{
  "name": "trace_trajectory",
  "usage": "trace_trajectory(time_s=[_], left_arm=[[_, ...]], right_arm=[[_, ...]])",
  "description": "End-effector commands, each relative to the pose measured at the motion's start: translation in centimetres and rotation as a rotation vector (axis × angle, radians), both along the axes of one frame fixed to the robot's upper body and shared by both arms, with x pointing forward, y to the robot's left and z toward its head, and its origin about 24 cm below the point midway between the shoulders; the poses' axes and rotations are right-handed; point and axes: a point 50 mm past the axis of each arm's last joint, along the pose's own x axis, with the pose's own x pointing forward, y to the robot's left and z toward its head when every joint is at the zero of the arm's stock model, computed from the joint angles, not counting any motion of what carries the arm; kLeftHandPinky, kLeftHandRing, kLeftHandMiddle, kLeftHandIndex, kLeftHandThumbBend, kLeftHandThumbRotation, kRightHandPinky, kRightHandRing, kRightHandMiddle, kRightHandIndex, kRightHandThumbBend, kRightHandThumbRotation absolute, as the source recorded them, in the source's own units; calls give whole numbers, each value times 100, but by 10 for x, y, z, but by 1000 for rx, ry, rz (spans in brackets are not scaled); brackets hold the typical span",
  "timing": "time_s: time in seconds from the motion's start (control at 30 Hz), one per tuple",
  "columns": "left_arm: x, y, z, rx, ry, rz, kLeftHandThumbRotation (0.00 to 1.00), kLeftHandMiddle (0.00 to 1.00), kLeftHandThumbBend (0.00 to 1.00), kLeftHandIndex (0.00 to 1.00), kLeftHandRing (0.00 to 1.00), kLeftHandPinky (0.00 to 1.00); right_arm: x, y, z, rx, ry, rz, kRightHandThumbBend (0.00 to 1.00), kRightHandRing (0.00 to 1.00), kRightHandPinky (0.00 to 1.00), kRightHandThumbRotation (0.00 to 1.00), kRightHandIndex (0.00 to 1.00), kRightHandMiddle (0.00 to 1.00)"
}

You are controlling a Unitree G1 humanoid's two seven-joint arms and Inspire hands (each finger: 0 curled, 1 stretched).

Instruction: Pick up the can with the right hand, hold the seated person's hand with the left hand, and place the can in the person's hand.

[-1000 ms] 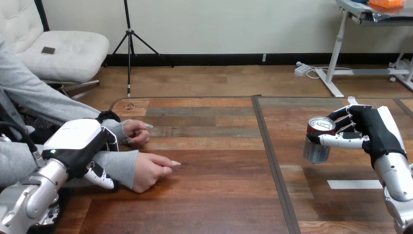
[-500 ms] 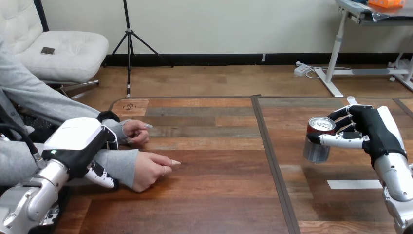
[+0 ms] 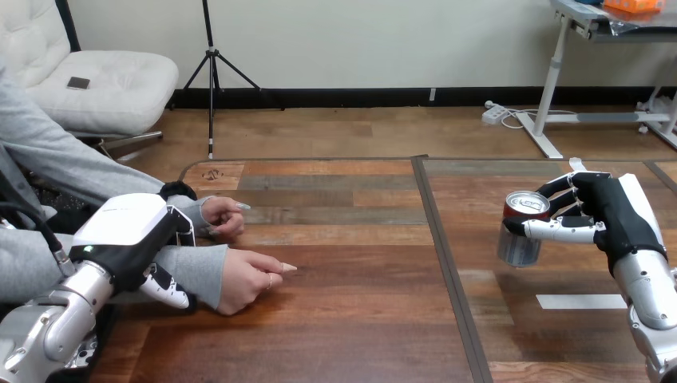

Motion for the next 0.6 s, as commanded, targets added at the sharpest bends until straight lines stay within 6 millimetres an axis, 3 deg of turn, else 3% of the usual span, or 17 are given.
trace_trajectory(time_s=[0.0, 0.57], left_arm=[[10, -2, 17, -40, -60, -7, 0, 32, 81, 32, 25, 19], [10, -3, 25, -58, -81, -33, 0, 29, 73, 30, 22, 17]], right_arm=[[18, 2, 35, 2, -152, 14, 78, 35, 31, 0, 46, 41], [18, 2, 35, 4, -149, 9, 77, 39, 36, 0, 46, 43]])
